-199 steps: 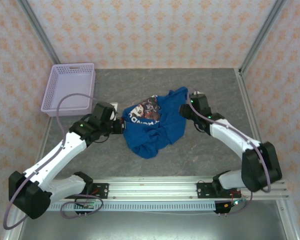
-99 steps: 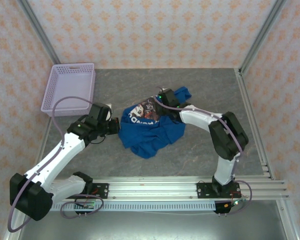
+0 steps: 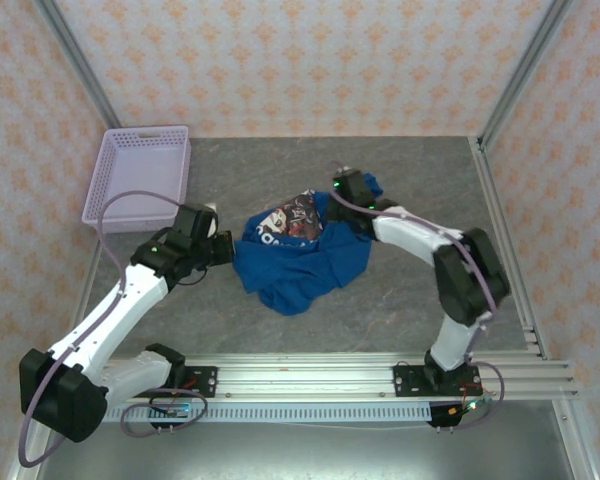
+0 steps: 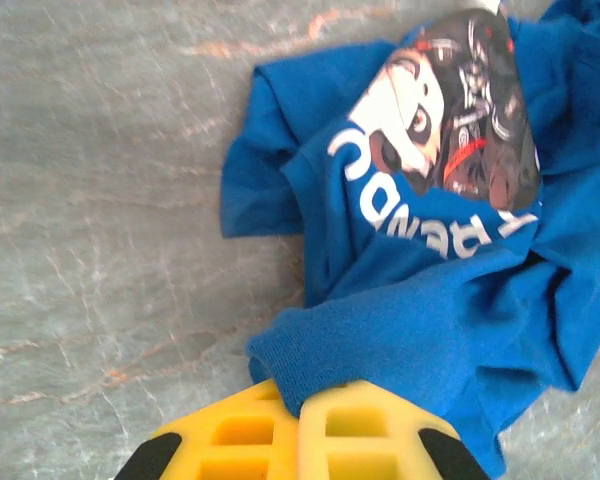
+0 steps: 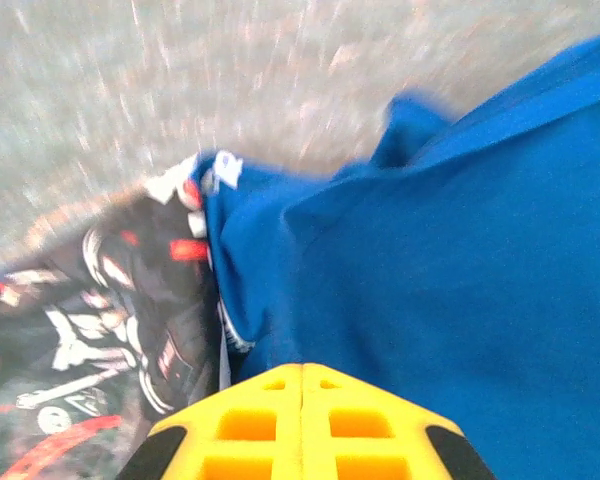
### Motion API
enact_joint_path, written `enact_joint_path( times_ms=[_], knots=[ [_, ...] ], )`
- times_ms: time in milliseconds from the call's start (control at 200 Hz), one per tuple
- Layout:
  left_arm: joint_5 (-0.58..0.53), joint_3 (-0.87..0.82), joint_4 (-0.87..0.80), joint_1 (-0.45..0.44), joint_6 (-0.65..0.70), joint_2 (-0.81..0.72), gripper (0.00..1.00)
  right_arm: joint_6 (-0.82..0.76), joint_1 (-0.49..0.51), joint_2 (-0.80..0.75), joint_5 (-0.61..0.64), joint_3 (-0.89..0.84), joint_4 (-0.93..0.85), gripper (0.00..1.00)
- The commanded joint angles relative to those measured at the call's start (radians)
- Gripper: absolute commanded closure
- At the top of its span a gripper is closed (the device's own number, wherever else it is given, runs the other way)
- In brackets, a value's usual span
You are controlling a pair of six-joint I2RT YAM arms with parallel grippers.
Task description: Fold the inside-out t-shirt
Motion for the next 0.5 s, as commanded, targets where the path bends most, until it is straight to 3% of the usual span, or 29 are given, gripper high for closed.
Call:
enact_joint_path(
  times_ms=[0,300,495],
  knots=[
    [-0.06,0.069,-0.009,0.046,0.017,-0.058,1.0,0.047,-0.077,-0.227,-0.041,-0.041,0.047,1.0],
    [-0.053,0.16,-0.092,0.145,0.061,-0.131,1.0,-0.029,-0.159,-0.601,0.12,-0.132,-0.091,1.0],
    [-0.006,0.276,-0.156,0.298,0.088,-0.157,1.0,-0.051,-0.175,-0.7,0.223,-0.158,-0.206,1.0]
  ],
)
